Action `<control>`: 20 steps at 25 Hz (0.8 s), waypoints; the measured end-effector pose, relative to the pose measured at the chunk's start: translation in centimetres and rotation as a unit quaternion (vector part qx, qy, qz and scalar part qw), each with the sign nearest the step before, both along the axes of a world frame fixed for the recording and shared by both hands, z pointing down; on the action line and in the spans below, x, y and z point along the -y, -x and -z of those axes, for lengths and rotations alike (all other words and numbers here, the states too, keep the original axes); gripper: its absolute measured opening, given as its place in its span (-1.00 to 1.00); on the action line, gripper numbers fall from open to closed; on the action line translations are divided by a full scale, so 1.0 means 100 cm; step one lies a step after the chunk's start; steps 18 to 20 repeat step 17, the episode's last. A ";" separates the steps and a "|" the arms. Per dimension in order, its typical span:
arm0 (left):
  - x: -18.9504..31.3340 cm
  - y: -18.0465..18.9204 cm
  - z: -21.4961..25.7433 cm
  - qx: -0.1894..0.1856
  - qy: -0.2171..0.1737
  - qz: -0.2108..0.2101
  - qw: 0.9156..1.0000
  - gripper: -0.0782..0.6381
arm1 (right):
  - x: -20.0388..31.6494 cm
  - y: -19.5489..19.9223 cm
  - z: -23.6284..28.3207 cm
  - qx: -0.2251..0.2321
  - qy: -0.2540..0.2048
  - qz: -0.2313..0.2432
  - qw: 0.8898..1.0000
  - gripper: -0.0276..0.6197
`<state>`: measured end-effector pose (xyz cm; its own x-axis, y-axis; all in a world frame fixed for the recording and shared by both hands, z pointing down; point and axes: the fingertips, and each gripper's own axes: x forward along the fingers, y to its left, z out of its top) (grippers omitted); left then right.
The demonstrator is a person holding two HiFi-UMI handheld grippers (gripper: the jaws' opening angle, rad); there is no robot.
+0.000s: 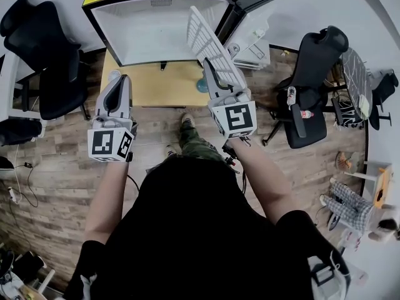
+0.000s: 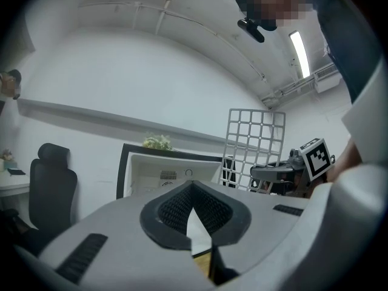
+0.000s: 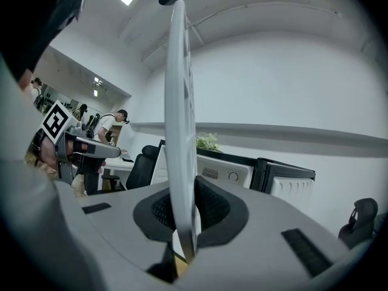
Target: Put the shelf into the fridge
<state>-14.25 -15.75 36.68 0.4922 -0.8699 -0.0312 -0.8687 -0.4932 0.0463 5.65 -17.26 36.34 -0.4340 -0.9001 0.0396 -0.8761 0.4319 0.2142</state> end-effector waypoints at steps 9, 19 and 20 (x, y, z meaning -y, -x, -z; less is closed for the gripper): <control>0.002 0.005 -0.004 0.007 0.003 -0.002 1.000 -0.73 | -0.002 -0.005 0.010 -0.014 -0.022 -0.002 1.000 -0.79; 0.002 0.008 -0.006 0.006 0.005 -0.003 1.000 -0.73 | -0.004 -0.007 0.017 -0.001 -0.033 -0.016 0.999 -0.79; 0.002 0.008 -0.006 0.006 0.005 -0.003 1.000 -0.73 | -0.004 -0.007 0.017 -0.001 -0.033 -0.016 0.999 -0.79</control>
